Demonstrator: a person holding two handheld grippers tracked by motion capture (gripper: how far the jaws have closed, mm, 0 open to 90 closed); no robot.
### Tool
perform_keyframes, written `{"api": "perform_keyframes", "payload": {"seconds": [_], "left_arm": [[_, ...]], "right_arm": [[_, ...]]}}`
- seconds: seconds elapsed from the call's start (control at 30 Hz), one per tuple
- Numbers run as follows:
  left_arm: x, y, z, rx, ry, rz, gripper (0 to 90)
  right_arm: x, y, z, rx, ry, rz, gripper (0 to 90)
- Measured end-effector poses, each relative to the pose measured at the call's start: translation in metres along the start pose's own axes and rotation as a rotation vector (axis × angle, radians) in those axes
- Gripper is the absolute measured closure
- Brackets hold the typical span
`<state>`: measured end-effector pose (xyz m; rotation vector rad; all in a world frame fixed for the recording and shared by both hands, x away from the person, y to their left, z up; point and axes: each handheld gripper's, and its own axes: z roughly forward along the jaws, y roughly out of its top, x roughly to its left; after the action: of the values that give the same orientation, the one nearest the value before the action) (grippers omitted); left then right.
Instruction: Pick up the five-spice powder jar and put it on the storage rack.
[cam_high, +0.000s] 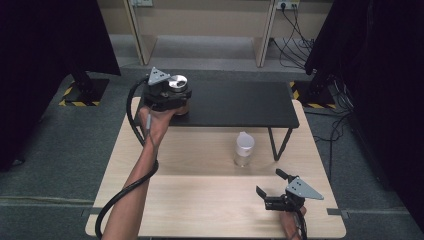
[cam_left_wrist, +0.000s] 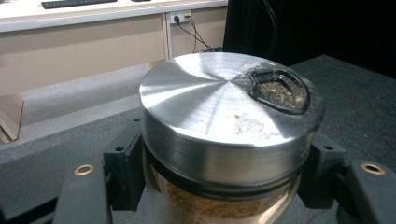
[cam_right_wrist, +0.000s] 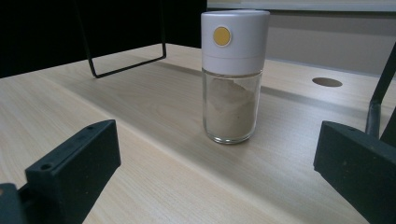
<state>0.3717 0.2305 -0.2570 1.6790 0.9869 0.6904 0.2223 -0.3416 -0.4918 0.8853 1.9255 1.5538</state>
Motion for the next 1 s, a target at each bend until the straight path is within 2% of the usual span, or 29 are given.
{"api": "perform_keyframes", "payload": {"seconds": [0.17, 0.43, 0.53, 0.87, 0.9, 0.97, 1.0], "left_arm": [[0.002, 0.002, 0.003, -0.002, 0.006, -0.008, 31.1], [0.004, -0.004, 0.014, 0.007, 0.044, -0.030, 31.1], [0.005, -0.007, 0.017, -0.008, 0.048, -0.043, 31.1], [0.004, -0.015, 0.017, -0.039, 0.049, -0.038, 30.5], [0.006, -0.017, 0.018, -0.045, 0.039, -0.032, 28.2], [0.004, -0.015, 0.018, -0.033, 0.055, -0.014, 13.9], [0.004, -0.017, 0.018, -0.034, 0.058, -0.012, 9.8]], "right_arm": [[0.000, 0.000, 0.000, 0.001, 0.000, -0.002, 0.5], [0.000, 0.000, 0.000, 0.000, 0.000, 0.001, 0.5], [0.000, 0.000, 0.000, 0.000, 0.001, 0.002, 0.5], [0.000, 0.000, 0.000, -0.001, 0.001, 0.002, 0.5], [0.000, 0.000, 0.000, -0.001, 0.001, 0.003, 0.5], [0.000, 0.000, 0.000, -0.001, 0.000, 0.004, 0.5], [-0.001, 0.000, 0.000, -0.001, 0.002, 0.004, 0.5]]}}
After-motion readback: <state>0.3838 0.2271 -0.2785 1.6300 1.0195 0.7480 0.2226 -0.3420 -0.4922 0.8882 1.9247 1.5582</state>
